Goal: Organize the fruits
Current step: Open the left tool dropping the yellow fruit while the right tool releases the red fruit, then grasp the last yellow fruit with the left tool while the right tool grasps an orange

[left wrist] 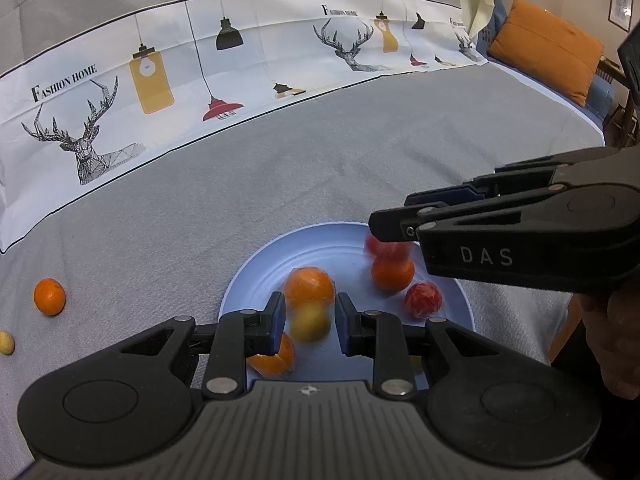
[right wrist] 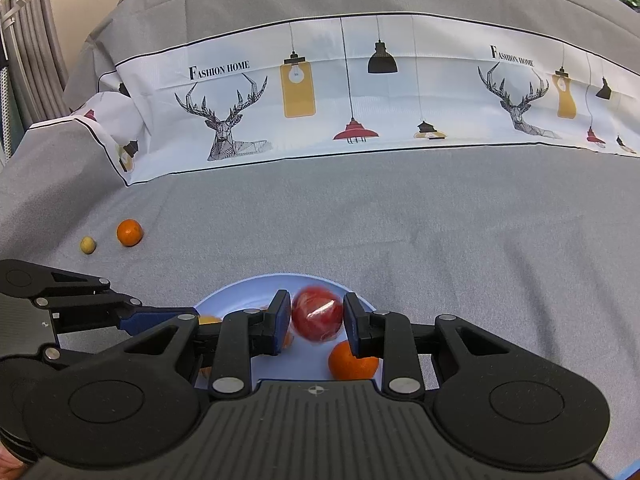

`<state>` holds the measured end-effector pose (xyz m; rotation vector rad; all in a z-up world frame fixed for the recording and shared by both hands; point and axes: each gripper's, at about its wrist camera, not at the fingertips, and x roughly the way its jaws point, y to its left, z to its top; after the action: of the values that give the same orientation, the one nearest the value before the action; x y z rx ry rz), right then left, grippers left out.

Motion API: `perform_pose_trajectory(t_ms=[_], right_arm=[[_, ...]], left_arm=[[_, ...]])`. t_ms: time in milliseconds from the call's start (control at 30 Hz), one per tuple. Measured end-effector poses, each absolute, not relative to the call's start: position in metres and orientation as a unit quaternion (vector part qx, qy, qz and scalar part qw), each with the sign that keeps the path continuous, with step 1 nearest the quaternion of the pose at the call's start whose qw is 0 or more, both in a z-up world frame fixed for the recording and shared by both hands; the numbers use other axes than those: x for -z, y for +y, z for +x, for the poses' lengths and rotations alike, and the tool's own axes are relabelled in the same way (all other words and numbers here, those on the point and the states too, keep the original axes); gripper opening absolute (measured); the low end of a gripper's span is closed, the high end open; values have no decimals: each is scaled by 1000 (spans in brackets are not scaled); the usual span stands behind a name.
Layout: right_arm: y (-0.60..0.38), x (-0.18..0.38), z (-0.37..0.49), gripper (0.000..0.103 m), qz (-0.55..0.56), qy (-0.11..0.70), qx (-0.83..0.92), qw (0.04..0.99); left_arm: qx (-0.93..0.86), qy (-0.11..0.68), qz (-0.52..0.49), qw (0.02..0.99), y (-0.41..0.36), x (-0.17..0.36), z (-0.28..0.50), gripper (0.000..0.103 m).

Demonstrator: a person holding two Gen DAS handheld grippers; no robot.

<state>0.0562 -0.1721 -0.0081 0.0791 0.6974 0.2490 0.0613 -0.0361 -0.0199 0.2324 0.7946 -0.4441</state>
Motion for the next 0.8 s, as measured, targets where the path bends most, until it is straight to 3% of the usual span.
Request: perform_pose_trajectory(t_ms=[167, 467, 800], right_arm=[[-173, 8, 57, 50, 41, 340, -114, 933], [-173, 6, 55, 51, 47, 335, -110, 935], [-175, -4, 52, 51, 83, 305, -93, 944]], left_arm=[[211, 383, 114, 892, -37, 19, 60, 30], [181, 370, 110, 905, -33, 14, 61, 31], [46, 292, 55, 954, 12, -11, 72, 29]])
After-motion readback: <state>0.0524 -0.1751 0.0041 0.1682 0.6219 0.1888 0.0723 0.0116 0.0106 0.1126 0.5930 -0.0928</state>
